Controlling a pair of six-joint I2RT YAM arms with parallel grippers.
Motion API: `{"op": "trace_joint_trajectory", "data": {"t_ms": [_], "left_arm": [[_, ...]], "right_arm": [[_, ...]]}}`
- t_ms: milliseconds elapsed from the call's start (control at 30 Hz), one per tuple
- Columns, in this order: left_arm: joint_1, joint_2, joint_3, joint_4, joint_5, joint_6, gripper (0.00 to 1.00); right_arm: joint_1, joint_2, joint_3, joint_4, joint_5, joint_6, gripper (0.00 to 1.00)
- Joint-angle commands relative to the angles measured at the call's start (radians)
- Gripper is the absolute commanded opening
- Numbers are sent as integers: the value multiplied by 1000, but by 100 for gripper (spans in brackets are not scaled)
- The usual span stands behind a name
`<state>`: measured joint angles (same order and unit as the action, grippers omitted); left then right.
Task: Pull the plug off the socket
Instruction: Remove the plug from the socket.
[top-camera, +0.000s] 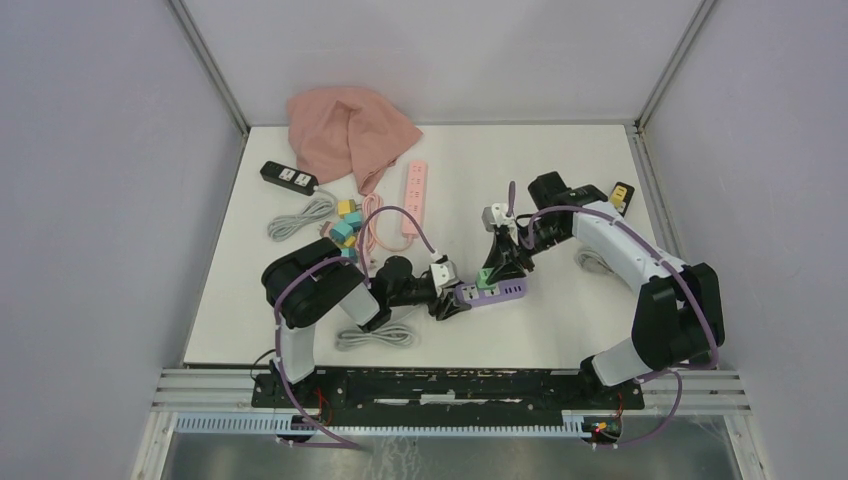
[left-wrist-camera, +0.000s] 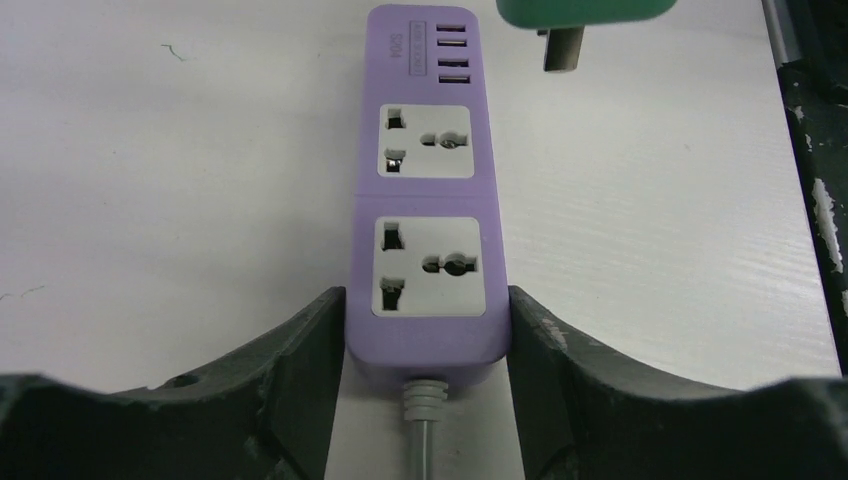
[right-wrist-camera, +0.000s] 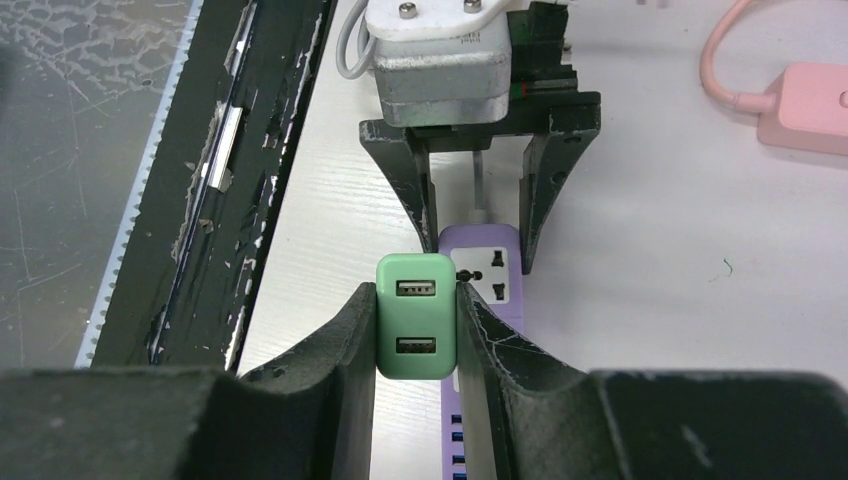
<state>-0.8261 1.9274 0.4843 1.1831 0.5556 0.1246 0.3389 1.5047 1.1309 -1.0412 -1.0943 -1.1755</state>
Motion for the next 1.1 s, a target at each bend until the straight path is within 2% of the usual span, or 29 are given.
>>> {"op": "trace_joint_trajectory", "data": {"t_ms": [0,167,333,433,567,733,900,967,1067], "left_arm": [[3,-23,-24,127,-40,-34,67],[2,-41,-63,181,-64,-48,76],[2,-122,-163,307,-175,-110,88],[4,-221,-205,298,-253,-231,89],[7,-375,-212,129,-305,-408,90],[5,-605,-219,-131,-385,-493,93],[5,-809,-180,-444,-554,-544,99],[7,-878,-177,-519,-604,-579,99],[7,-938,-189,-550,-594,-599,99]], "right_arm": [[-16,-12,42,-23,-71,1,0],[-30,-18,53,-26,-95,23,0],[-42,-21,46,147,-152,355,0],[-45,-16,29,292,-162,582,0],[-47,3,30,383,-174,762,0],[-47,40,40,468,-147,962,0],[-47,60,55,482,-132,1040,0],[-48,59,51,499,-126,1065,0],[-47,48,37,538,-114,1109,0]]}}
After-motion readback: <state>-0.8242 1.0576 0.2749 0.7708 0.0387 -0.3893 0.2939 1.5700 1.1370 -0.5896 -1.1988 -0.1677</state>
